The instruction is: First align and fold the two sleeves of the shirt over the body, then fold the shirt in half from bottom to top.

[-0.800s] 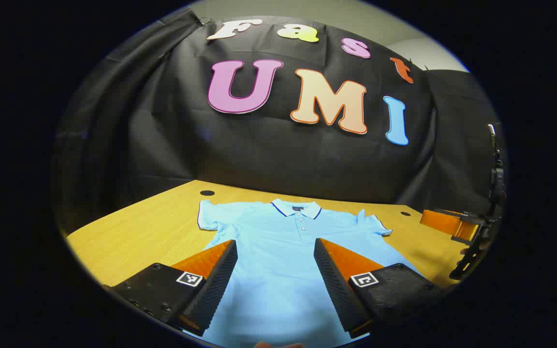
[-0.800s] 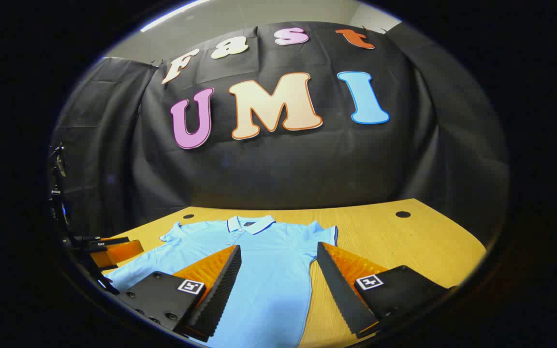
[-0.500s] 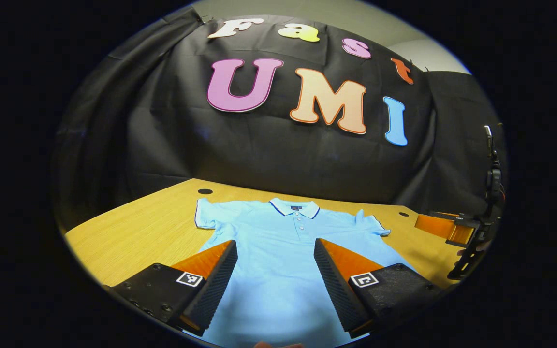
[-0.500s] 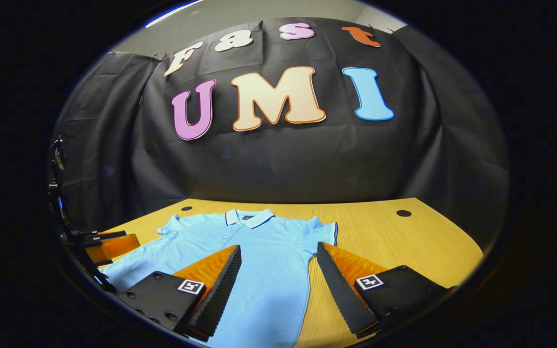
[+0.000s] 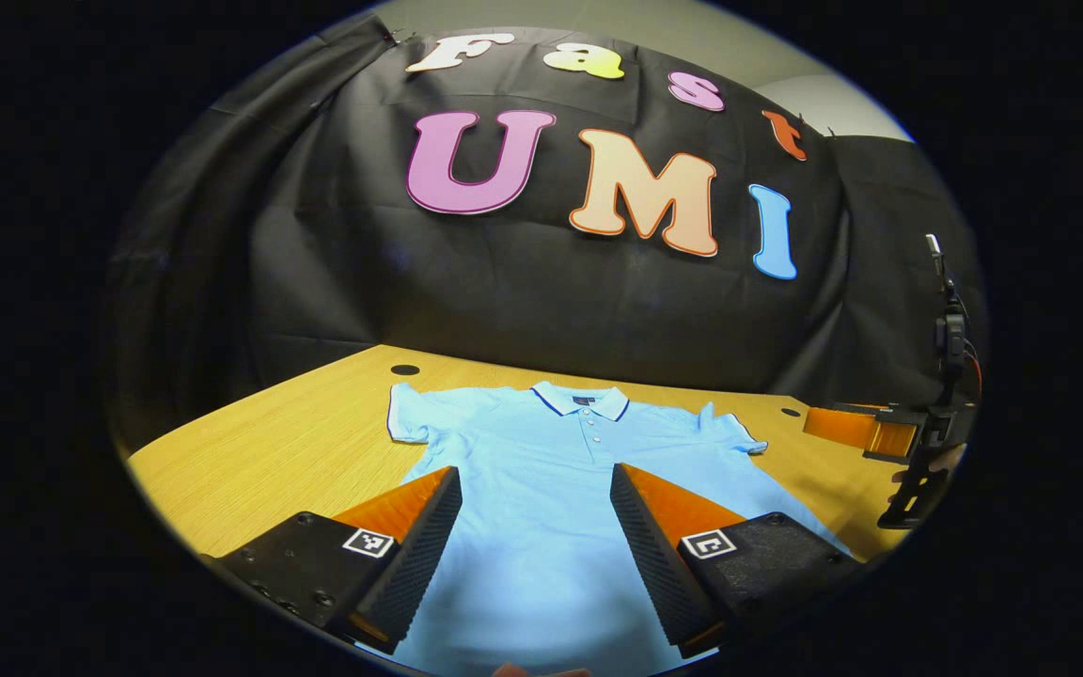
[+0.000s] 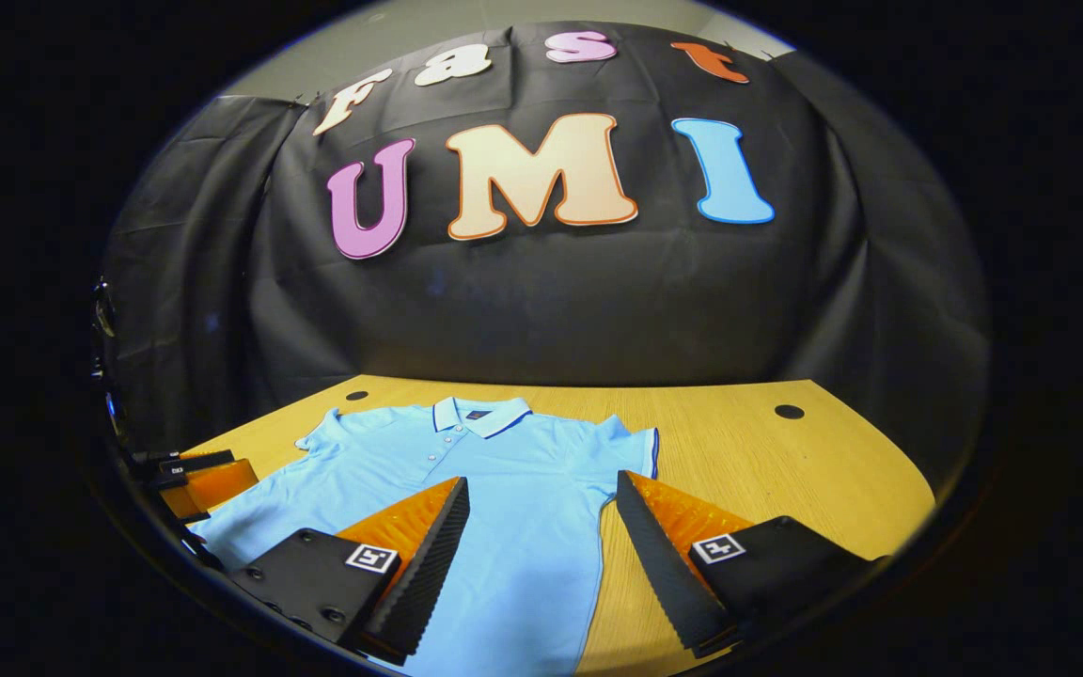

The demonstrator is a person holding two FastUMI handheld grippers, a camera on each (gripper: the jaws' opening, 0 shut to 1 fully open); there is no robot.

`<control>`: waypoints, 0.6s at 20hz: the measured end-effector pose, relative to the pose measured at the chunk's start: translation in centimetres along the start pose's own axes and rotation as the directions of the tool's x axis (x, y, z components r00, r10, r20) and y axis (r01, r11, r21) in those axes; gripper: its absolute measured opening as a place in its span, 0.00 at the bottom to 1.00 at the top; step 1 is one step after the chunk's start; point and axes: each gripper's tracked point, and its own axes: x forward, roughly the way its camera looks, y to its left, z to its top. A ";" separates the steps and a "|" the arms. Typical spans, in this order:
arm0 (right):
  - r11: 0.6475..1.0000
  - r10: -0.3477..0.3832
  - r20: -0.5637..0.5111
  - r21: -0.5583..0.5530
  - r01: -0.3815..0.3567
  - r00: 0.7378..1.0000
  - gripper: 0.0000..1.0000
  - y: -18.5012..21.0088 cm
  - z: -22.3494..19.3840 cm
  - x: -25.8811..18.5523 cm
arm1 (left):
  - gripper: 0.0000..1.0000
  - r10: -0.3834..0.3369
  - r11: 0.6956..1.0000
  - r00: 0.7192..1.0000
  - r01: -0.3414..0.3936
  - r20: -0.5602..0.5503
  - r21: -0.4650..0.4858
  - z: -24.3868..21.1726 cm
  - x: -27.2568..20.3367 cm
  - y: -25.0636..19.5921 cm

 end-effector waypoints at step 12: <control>0.996 -0.081 -0.097 -0.048 0.076 0.992 0.98 -5.7 2.6 10.1 | 0.95 0.019 1.000 1.000 -0.019 -0.012 -0.014 -0.8 -0.9 1.7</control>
